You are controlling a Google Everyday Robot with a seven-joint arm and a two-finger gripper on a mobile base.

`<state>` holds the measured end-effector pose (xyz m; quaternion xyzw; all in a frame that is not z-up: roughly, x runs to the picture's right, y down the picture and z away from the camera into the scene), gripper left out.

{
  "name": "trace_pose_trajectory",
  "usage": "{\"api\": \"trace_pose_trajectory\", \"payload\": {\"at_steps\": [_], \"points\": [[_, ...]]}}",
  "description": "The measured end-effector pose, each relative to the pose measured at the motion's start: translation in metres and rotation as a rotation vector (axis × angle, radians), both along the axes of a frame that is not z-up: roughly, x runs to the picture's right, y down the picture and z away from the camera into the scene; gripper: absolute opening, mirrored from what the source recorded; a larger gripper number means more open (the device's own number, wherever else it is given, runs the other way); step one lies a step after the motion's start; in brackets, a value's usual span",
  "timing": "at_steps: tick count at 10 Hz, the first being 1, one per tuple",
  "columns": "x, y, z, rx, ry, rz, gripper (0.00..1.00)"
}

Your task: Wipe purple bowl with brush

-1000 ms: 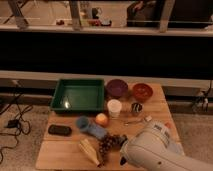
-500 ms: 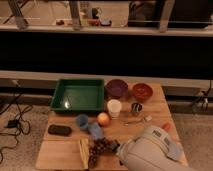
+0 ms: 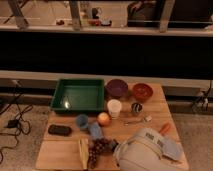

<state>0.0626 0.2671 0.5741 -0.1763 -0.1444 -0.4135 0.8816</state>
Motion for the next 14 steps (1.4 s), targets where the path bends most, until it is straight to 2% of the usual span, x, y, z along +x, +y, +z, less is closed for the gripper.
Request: {"api": "trace_pose_trajectory", "payload": {"at_steps": [3,4,5,8,12,14], "points": [[0.001,-0.023,-0.025,0.036,-0.005,0.009,0.0],[0.003,-0.034,-0.038,0.054,-0.001,0.009,0.0],[0.005,-0.046,-0.053,0.073,0.009,0.003,0.0],[0.01,-0.066,-0.087,0.093,0.028,-0.029,0.0],[0.009,-0.069,-0.09,0.094,0.027,-0.034,0.0],[0.006,-0.071,-0.086,0.102,0.037,-0.032,0.0]]}}
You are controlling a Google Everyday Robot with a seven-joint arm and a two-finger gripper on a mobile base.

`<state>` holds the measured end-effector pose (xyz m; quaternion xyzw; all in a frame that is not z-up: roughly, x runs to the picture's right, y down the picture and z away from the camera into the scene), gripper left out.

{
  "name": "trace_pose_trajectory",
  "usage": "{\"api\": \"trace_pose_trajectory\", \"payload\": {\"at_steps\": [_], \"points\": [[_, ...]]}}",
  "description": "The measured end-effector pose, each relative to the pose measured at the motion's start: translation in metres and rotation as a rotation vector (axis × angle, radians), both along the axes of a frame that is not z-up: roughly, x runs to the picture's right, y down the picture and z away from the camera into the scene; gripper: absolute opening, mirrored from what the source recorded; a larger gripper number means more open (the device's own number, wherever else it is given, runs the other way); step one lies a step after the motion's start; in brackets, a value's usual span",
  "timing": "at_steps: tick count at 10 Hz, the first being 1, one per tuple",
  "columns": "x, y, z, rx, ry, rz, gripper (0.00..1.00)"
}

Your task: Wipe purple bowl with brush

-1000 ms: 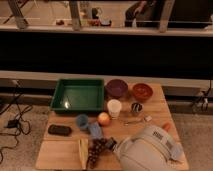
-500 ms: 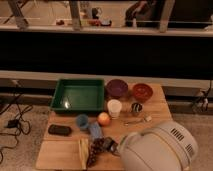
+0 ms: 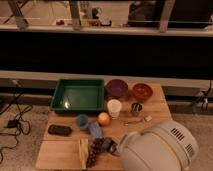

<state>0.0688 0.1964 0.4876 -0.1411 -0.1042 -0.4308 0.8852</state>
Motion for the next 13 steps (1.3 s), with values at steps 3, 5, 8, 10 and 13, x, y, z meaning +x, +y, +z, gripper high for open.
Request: {"api": "trace_pose_trajectory", "payload": {"at_steps": [3,5,8,10,13], "points": [[-0.017,-0.017,0.025,0.011,0.014,0.005,0.0],[-0.022,-0.027,0.038,0.019,0.028,0.007,0.0],[-0.025,-0.047,0.047,0.039,0.047,0.001,0.0],[-0.019,-0.071,0.049,0.065,0.065,0.007,0.0],[-0.013,-0.105,0.059,0.095,0.086,0.009,0.0]]}}
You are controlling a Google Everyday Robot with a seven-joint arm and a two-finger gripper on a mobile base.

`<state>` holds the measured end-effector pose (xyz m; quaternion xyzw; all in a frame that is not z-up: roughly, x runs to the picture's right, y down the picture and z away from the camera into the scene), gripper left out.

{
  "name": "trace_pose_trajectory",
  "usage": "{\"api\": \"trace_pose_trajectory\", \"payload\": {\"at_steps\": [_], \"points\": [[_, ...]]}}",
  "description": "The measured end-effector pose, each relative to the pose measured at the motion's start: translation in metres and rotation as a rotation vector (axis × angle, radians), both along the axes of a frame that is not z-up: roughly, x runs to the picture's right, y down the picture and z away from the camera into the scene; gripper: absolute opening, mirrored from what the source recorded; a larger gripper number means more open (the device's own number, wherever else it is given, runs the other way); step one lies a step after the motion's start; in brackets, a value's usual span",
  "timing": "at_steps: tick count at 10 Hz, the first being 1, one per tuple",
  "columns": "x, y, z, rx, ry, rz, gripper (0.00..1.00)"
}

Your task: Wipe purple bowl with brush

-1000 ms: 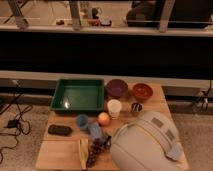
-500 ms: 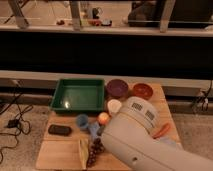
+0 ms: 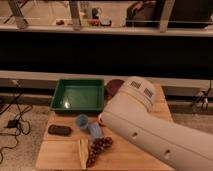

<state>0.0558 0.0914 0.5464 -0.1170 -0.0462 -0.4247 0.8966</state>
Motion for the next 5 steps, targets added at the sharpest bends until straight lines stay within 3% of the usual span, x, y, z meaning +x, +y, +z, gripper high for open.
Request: {"api": "trace_pose_trajectory", "payload": {"at_steps": [5], "points": [[0.0009,-0.0042,0.002,0.003,0.002,0.001,0.0]]}}
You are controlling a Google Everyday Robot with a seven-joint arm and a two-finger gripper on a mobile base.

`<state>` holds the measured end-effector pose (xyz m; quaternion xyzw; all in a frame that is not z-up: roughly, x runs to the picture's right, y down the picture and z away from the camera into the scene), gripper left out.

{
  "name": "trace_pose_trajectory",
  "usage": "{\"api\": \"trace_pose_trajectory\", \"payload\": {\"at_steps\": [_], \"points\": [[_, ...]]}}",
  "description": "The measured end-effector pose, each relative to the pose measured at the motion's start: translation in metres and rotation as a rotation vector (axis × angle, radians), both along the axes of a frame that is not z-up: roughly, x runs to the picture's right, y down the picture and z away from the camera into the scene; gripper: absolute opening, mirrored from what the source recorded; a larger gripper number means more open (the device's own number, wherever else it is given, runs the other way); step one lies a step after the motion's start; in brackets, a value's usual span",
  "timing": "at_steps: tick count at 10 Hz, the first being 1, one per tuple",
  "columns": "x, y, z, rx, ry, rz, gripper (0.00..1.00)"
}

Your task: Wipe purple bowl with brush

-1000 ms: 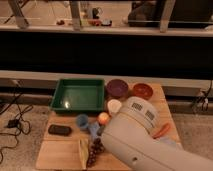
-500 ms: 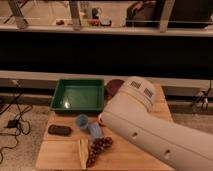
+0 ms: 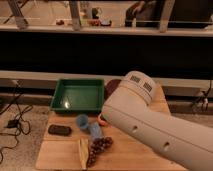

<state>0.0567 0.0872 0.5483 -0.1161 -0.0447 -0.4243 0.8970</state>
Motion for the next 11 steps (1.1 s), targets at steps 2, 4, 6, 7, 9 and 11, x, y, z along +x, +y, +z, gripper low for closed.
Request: {"api": "trace_pose_trajectory", "payload": {"at_steps": [2,4,6,7,9,11], "points": [[0.0,0.003,0.0,0.002,0.001,0.009,0.0],[-0.002,0.001,0.006,0.005,-0.002,0.013,0.0],[-0.003,-0.014,0.022,0.009,-0.005,0.02,0.0],[-0.003,-0.022,0.029,0.013,-0.004,0.022,0.0],[-0.005,-0.047,0.043,0.028,0.003,0.019,0.0],[0.0,-0.07,0.053,0.043,0.018,0.024,0.0]]}}
